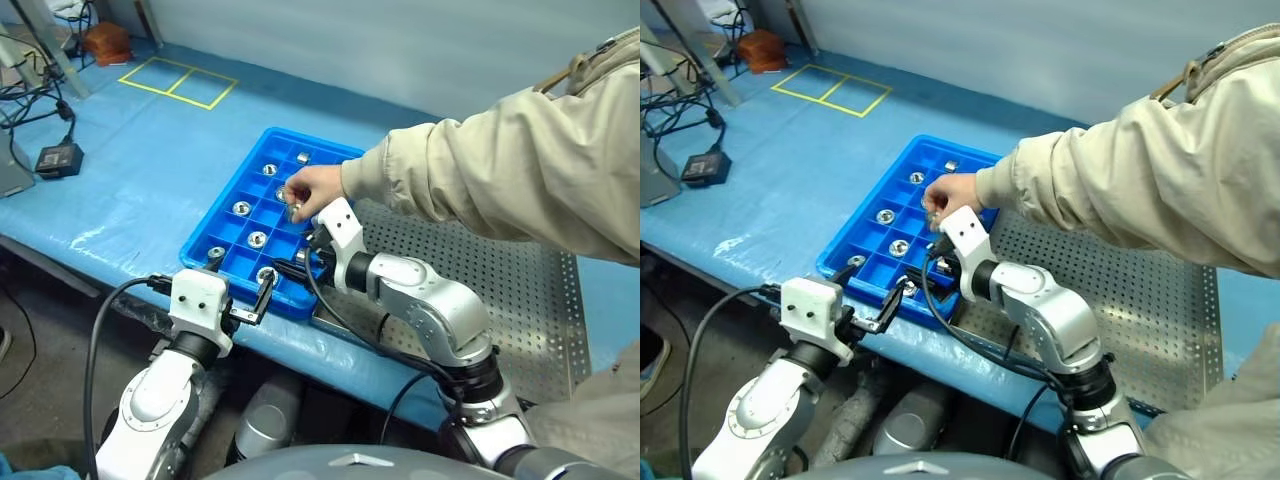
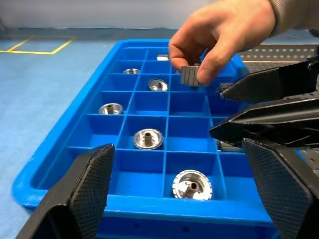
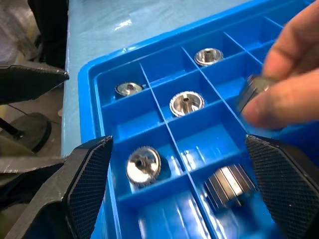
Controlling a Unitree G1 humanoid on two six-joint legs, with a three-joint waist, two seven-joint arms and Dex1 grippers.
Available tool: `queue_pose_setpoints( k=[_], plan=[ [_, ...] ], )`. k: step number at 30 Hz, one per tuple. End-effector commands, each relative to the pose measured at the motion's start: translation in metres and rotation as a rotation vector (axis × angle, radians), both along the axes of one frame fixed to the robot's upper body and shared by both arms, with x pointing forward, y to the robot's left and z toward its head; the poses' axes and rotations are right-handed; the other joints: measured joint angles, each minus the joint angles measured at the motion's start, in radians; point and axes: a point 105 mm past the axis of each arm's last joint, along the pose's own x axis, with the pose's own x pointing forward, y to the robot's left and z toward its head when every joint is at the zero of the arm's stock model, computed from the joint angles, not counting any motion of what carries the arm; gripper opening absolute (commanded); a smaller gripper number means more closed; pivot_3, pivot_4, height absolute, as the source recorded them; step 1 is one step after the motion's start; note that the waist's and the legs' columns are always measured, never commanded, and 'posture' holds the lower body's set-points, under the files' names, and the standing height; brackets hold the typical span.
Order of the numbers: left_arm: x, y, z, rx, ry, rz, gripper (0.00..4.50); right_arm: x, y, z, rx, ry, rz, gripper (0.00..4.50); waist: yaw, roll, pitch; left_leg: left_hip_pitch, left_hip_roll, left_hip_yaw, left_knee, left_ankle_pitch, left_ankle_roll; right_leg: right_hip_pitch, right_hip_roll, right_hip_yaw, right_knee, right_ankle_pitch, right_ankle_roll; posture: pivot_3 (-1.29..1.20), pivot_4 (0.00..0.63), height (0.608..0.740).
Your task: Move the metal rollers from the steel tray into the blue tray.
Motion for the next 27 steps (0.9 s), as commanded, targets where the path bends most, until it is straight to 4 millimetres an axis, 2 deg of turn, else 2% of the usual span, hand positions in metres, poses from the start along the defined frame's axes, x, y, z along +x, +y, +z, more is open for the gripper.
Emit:
queue_pose_setpoints(
  k=[1,6,12,27],
  plan=[
    [-0.001,-0.005,0.004,-0.013,-0.007,-0.041,4.5,-0.01,-0.001,0.008,0.015,-0.019,0.035,4.47,-0.02,0.0,0.0,0.0,0.0,-0.001,0.001,0.0,0.0,0.0,0.0,-0.001,0.0,0.0,0.0,0.34,0.15,0.74],
    [0.002,-0.008,0.003,-0.011,0.001,-0.057,4.5,-0.018,0.0,0.008,0.001,-0.021,0.078,4.47,-0.077,0.002,-0.001,0.002,0.001,-0.005,0.003,0.0,0.0,0.005,0.0,-0.005,0.0,0.0,-0.002,0.33,0.15,0.74],
    [0.002,-0.008,0.001,-0.006,0.011,-0.058,4.5,-0.019,-0.002,0.007,-0.004,-0.024,0.076,4.47,-0.131,0.002,-0.001,0.003,0.001,-0.009,0.006,0.0,0.0,0.009,0.0,-0.006,0.0,0.0,-0.003,0.33,0.15,0.74],
    [0.004,-0.01,0.0,-0.023,0.014,-0.071,4.5,-0.022,-0.004,0.003,-0.019,-0.013,0.076,4.47,-0.211,0.003,0.0,0.003,0.002,-0.017,0.01,0.0,0.001,0.011,-0.001,-0.006,0.001,-0.002,-0.005,0.31,0.15,0.74]
  ],
)
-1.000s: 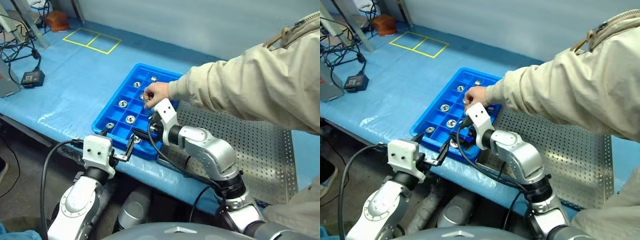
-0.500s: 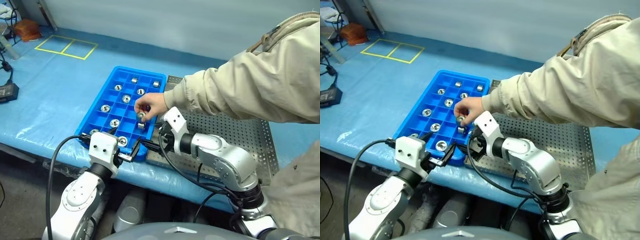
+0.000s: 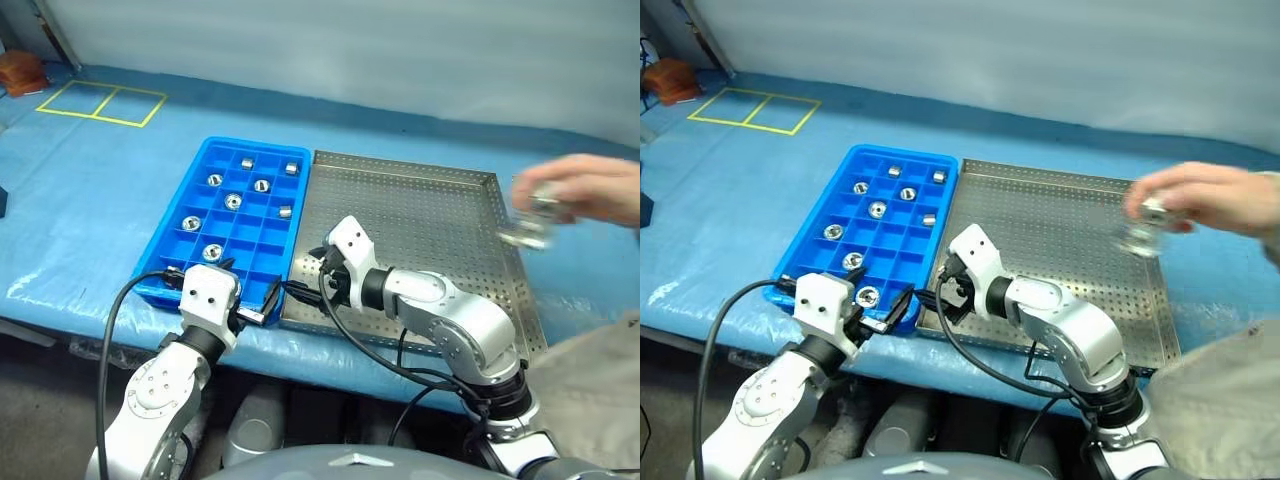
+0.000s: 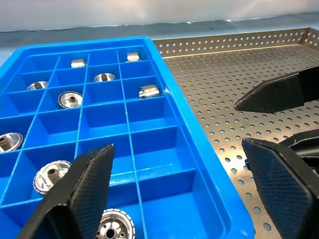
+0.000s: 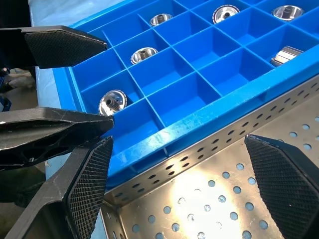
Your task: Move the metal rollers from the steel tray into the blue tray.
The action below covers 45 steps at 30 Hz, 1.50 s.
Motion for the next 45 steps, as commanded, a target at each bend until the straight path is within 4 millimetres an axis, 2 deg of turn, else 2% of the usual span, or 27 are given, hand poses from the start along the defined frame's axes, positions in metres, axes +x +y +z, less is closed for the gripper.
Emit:
queue_pose_setpoints(
  k=[1,15,28,45],
  plan=[
    [0.0,-0.005,0.007,-0.018,-0.028,-0.024,4.5,-0.006,0.004,0.009,0.025,-0.034,0.026,4.47,-0.008,0.0,0.0,0.0,0.0,0.0,0.0,0.0,0.0,0.0,0.0,0.0,0.0,0.0,0.0,0.31,0.15,0.74],
    [0.011,0.001,0.008,-0.01,-0.043,0.01,4.5,0.004,-0.014,-0.001,-0.023,-0.054,-0.107,4.47,-0.053,0.0,0.0,0.0,0.0,-0.001,0.0,0.0,0.0,0.0,0.0,0.0,0.001,0.0,0.0,0.26,0.15,0.74],
    [0.01,-0.004,0.006,-0.011,-0.032,-0.026,4.5,-0.009,-0.008,-0.007,-0.01,-0.028,-0.09,4.47,-0.073,0.0,0.0,0.0,0.0,0.0,0.0,0.0,0.0,0.0,0.0,0.001,0.001,0.0,0.0,0.26,0.15,0.74],
    [0.006,-0.007,0.002,-0.018,-0.013,-0.025,4.5,-0.009,-0.007,-0.008,-0.013,-0.02,-0.089,4.47,-0.072,0.0,0.0,0.0,0.0,0.0,0.001,0.0,0.001,0.0,-0.001,0.001,0.001,0.0,0.0,0.26,0.15,0.74]
  ],
)
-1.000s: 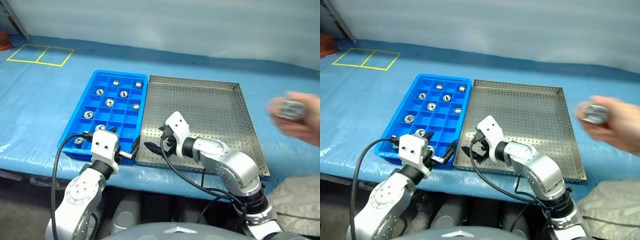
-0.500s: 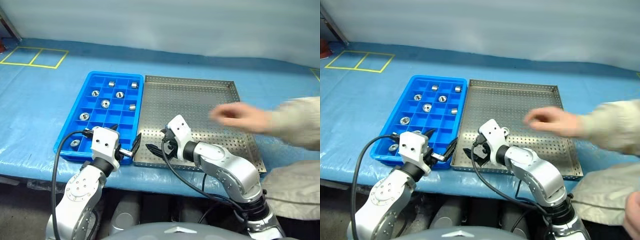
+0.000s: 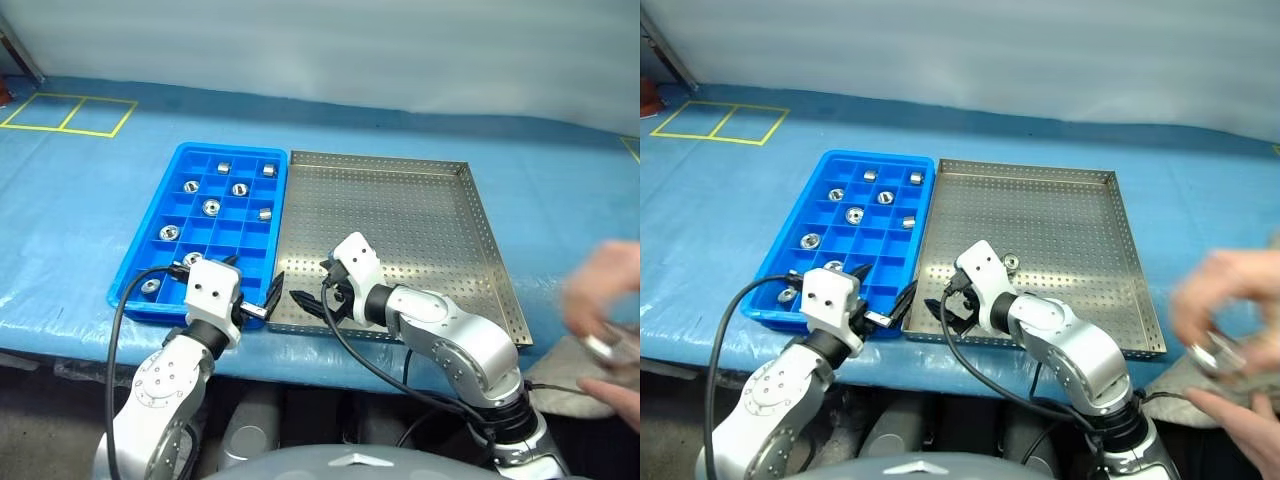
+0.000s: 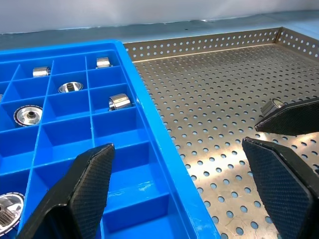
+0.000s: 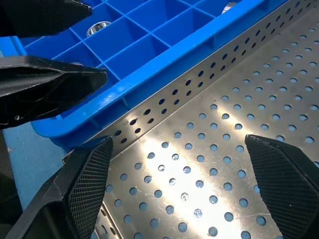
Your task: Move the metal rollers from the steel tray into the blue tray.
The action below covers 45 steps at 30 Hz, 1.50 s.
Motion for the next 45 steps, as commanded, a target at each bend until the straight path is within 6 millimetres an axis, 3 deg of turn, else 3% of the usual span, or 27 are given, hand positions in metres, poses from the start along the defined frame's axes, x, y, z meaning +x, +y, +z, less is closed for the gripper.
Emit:
queue_pose_setpoints(
  k=[1,8,13,18,28,31,38,41,45],
  plan=[
    [-0.001,-0.003,0.006,-0.009,-0.024,-0.015,4.5,-0.001,0.002,0.011,0.026,-0.042,0.007,4.47,0.0,0.0,0.0,0.0,0.0,0.0,0.0,0.0,0.0,0.0,0.0,0.0,0.0,0.0,0.0,0.26,0.15,0.74],
    [0.0,-0.005,0.006,-0.011,-0.022,-0.032,4.5,0.004,-0.003,0.012,0.031,-0.053,-0.049,4.47,-0.001,0.0,0.0,0.0,0.0,0.0,0.0,0.0,0.0,0.0,0.0,0.0,0.0,0.0,0.0,0.25,0.15,0.74],
    [0.002,-0.007,0.006,-0.013,-0.022,-0.046,4.5,0.042,-0.038,0.014,-0.013,-0.139,-0.375,4.47,-0.003,0.0,0.0,0.0,0.0,0.0,0.0,0.0,0.0,0.0,0.0,0.0,0.0,0.0,0.0,0.23,0.15,0.74],
    [0.005,-0.011,0.007,-0.018,-0.025,-0.068,4.5,0.066,-0.056,0.008,-0.025,-0.158,-0.538,4.47,-0.014,0.0,0.0,0.0,-0.001,0.002,0.0,0.001,0.0,0.0,0.0,0.001,0.0,0.0,0.001,0.22,0.15,0.74],
    [0.006,-0.015,0.007,-0.024,-0.026,-0.086,4.5,0.08,-0.045,-0.032,-0.037,-0.079,-0.563,4.47,-0.037,0.001,0.0,0.001,0.0,0.002,0.0,0.001,0.0,-0.001,0.0,0.002,0.002,0.003,0.002,0.23,0.15,0.74],
    [0.006,-0.016,0.007,-0.027,-0.026,-0.084,4.5,0.079,-0.042,-0.04,-0.041,-0.067,-0.554,3.95,-0.036,0.001,0.0,0.002,0.0,0.003,0.0,0.001,0.0,-0.001,0.0,0.003,0.002,0.002,0.002,0.24,0.15,0.74],
    [0.005,-0.015,0.006,-0.026,-0.022,-0.065,4.5,0.074,-0.035,-0.03,-0.035,-0.086,-0.489,1.74,-0.035,0.001,0.001,0.002,0.0,0.003,0.0,0.001,0.0,0.0,0.0,0.004,0.003,0.002,0.002,0.28,0.15,0.74],
    [0.004,-0.014,0.007,-0.032,-0.028,-0.044,4.5,0.069,-0.021,-0.019,-0.016,-0.104,-0.419,1.74,-0.032,0.001,0.001,0.003,0.0,0.003,0.0,0.001,0.0,0.0,0.0,0.004,0.003,0.002,0.002,0.31,0.15,0.74],
    [0.003,-0.009,0.009,-0.036,-0.038,0.01,4.5,0.073,0.004,0.013,0.036,-0.176,-0.325,1.74,-0.029,0.002,0.001,0.003,0.0,0.004,-0.001,0.001,0.0,-0.001,0.0,0.005,0.003,0.002,0.003,0.36,0.15,0.74]
  ],
)
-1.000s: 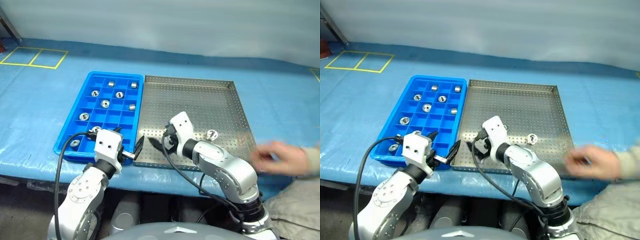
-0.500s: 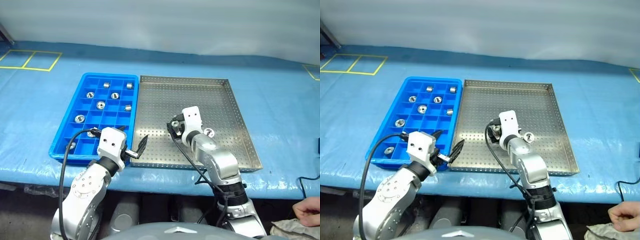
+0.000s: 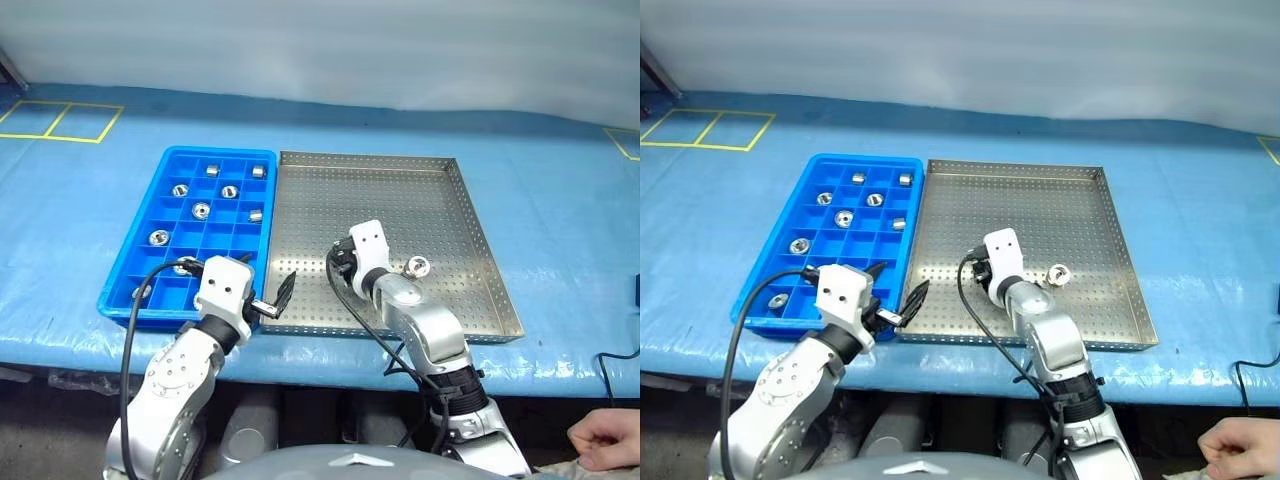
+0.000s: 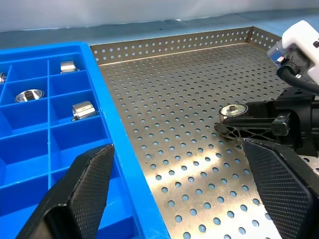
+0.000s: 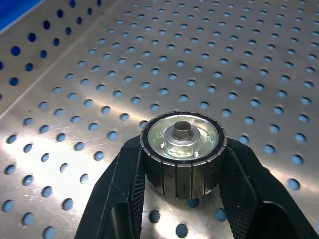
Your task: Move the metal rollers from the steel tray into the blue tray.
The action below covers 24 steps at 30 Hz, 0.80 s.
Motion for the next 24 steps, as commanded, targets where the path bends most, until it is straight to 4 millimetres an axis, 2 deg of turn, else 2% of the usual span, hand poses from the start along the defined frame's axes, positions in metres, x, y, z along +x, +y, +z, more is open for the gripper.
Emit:
queue_pose_setpoints(
  k=[1,4,8,12,15,20,24],
  plan=[
    [-0.003,0.005,0.014,-0.01,-0.061,0.055,4.5,0.008,0.03,0.053,0.065,-0.156,0.104,1.74,0.003,0.0,0.0,0.0,0.0,0.0,0.0,0.0,0.0,0.0,0.0,0.0,0.0,0.0,0.0,0.37,0.15,0.74],
    [-0.005,0.015,0.016,-0.008,-0.078,0.131,4.5,0.014,0.052,0.075,0.083,-0.219,0.175,1.74,0.016,0.0,0.0,0.001,0.0,-0.001,0.0,0.0,-0.001,-0.001,0.0,0.0,0.002,0.0,0.0,0.43,0.15,0.74],
    [-0.009,0.024,0.018,0.001,-0.087,0.203,4.5,0.02,0.074,0.084,0.083,-0.247,0.254,1.74,0.055,0.0,0.0,0.003,-0.001,-0.001,-0.001,0.0,-0.001,-0.001,0.0,-0.001,0.006,-0.001,-0.001,0.52,0.15,0.74],
    [-0.018,0.032,0.016,0.002,-0.078,0.263,4.5,0.026,0.094,0.079,0.082,-0.238,0.328,1.74,0.101,0.001,0.001,0.004,-0.001,0.0,-0.003,0.0,-0.001,-0.001,0.0,-0.001,0.008,-0.002,-0.002,0.56,0.15,0.74],
    [-0.023,0.034,0.015,0.004,-0.075,0.286,4.5,0.032,0.106,0.067,0.056,-0.218,0.369,1.74,0.137,0.001,0.001,0.004,0.0,0.0,-0.003,0.001,-0.001,-0.002,0.0,-0.002,0.008,-0.004,-0.004,0.59,0.15,0.74],
    [-0.024,0.032,0.015,0.007,-0.073,0.272,4.5,0.039,0.113,0.058,0.038,-0.205,0.403,1.74,0.204,0.001,0.001,0.004,0.0,0.0,-0.003,0.001,-0.002,-0.003,0.0,-0.004,0.008,-0.007,-0.009,0.58,0.15,0.74],
    [-0.023,0.029,0.014,0.004,-0.075,0.249,4.5,0.046,0.109,0.05,0.03,-0.192,0.378,1.74,0.252,0.002,0.001,0.003,0.0,0.0,-0.003,0.0,-0.002,-0.004,0.0,-0.004,0.008,-0.007,-0.009,0.56,0.15,0.74]
  ],
)
